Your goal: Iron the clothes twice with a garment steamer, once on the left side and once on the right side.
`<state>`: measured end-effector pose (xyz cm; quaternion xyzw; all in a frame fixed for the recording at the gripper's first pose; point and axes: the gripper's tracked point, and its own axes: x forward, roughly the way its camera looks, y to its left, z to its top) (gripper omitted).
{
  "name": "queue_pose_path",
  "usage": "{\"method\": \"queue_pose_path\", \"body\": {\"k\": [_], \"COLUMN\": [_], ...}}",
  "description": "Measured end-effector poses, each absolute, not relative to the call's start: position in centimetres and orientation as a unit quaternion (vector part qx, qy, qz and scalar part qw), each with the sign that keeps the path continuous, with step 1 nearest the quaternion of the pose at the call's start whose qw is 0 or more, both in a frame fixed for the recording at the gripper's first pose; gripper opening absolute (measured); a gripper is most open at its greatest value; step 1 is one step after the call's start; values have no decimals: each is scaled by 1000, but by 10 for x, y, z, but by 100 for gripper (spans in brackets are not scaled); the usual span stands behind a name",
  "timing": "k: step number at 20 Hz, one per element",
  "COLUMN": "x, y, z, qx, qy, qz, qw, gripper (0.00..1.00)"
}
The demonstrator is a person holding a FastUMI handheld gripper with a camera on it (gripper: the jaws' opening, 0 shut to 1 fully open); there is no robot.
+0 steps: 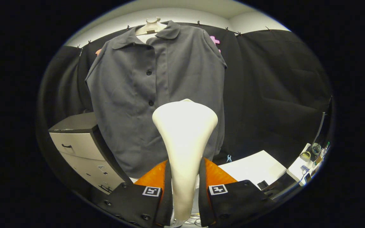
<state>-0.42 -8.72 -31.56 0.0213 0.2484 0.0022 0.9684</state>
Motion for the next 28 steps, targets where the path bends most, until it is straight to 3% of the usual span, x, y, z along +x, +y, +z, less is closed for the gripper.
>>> {"method": "queue_pose_path", "body": {"k": [16, 28], "x": [-28, -64], "y": [-50, -72], "z": [-165, -106], "qx": [11, 20], "qy": [133, 90], "qz": [19, -34], "qw": [991, 995], "gripper": [41, 41]}}
